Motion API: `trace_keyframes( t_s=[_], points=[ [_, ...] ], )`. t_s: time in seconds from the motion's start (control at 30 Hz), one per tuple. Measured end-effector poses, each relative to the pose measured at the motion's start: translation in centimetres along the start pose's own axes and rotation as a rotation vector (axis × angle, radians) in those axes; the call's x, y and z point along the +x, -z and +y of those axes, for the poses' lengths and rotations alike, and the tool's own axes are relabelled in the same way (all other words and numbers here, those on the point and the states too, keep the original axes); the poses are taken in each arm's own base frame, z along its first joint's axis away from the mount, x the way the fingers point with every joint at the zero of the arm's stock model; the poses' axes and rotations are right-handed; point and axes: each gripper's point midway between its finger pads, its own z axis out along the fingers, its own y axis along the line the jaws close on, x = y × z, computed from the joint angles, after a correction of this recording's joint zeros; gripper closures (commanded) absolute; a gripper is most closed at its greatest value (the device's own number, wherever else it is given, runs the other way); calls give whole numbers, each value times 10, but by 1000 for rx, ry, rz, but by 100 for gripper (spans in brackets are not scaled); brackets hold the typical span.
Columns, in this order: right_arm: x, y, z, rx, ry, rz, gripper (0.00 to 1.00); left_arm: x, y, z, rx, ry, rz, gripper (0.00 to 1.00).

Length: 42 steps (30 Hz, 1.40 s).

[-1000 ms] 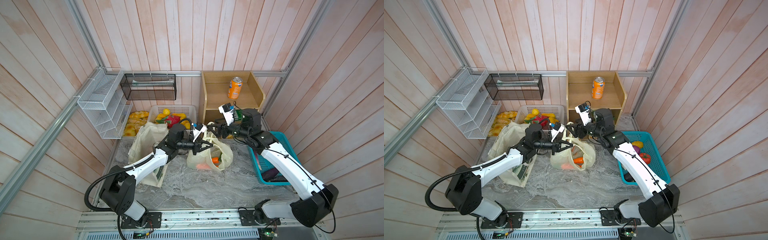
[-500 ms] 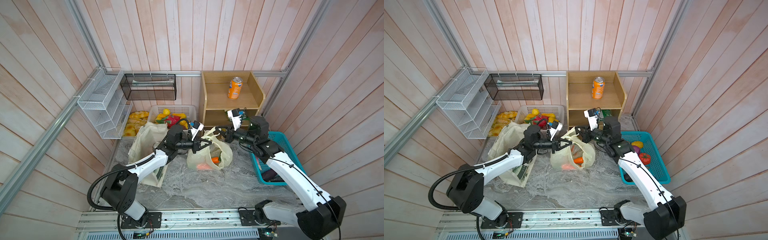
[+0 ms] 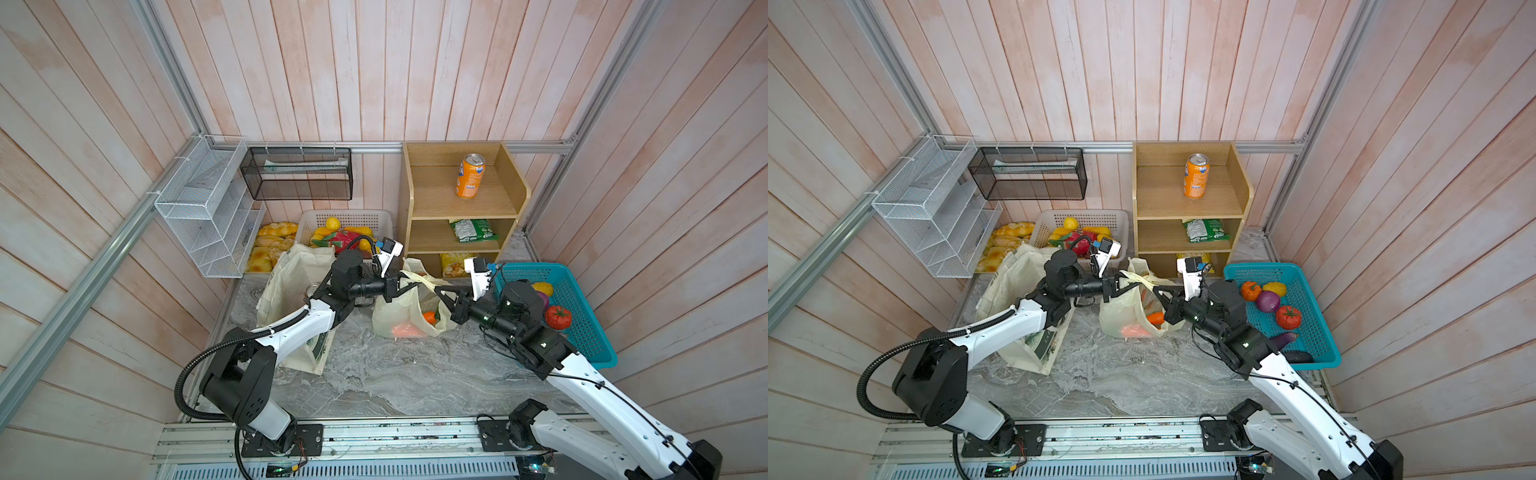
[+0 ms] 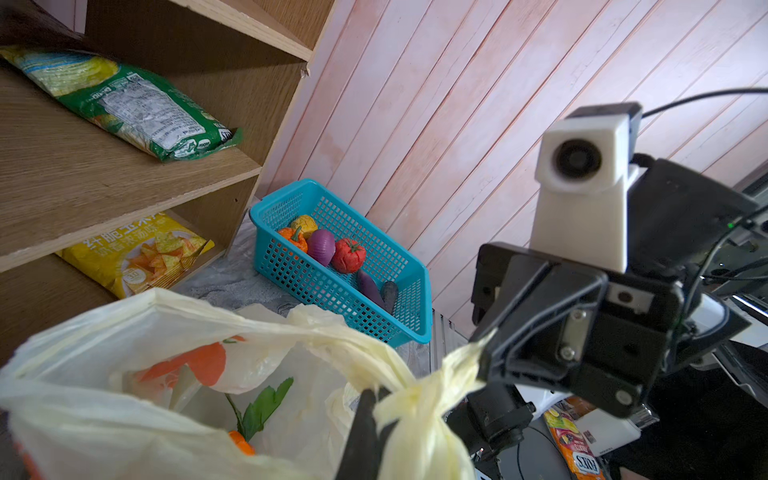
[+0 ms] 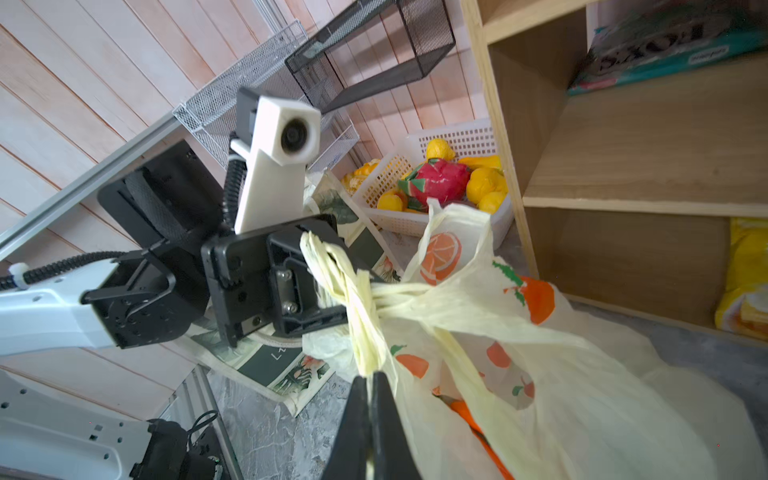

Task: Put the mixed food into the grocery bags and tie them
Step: 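Lower the right gripper and grasp the knotted handles beside the left gripper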

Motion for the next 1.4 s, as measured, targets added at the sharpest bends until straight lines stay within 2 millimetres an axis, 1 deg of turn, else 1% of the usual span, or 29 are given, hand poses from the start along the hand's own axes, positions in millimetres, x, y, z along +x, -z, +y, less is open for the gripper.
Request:
trace_keyframes(
  t_s=[0.07,0.13,0.23,0.37,0.43,0.53,0.77,1.0,1.17,1.3,1.4],
  points=[
    [17,-9,-7,13,-25,16,100,2,0,0,2,10,9,100],
    [26,-19,-18,39,-46,14,100,8,0,3,-5,32,27,100],
    [30,-29,-28,63,-58,10,100,12,1,8,-22,54,41,100],
    [31,-37,-31,63,-70,7,100,14,5,14,-34,62,50,100],
    [32,-39,-32,63,-75,8,100,15,6,14,-29,62,59,98],
    [32,-40,-32,62,-75,7,100,15,7,12,-17,54,76,87],
    [40,-45,-38,78,-86,32,100,12,8,7,-3,13,113,75],
    [42,-46,-40,84,-88,42,100,24,11,8,-1,10,169,65],
    [42,-46,-40,84,-88,42,100,30,12,7,7,16,195,63],
    [42,-46,-40,84,-88,42,100,27,13,4,8,1,212,66],
    [43,-47,-40,85,-89,44,100,28,14,3,4,-8,232,66]
  ],
)
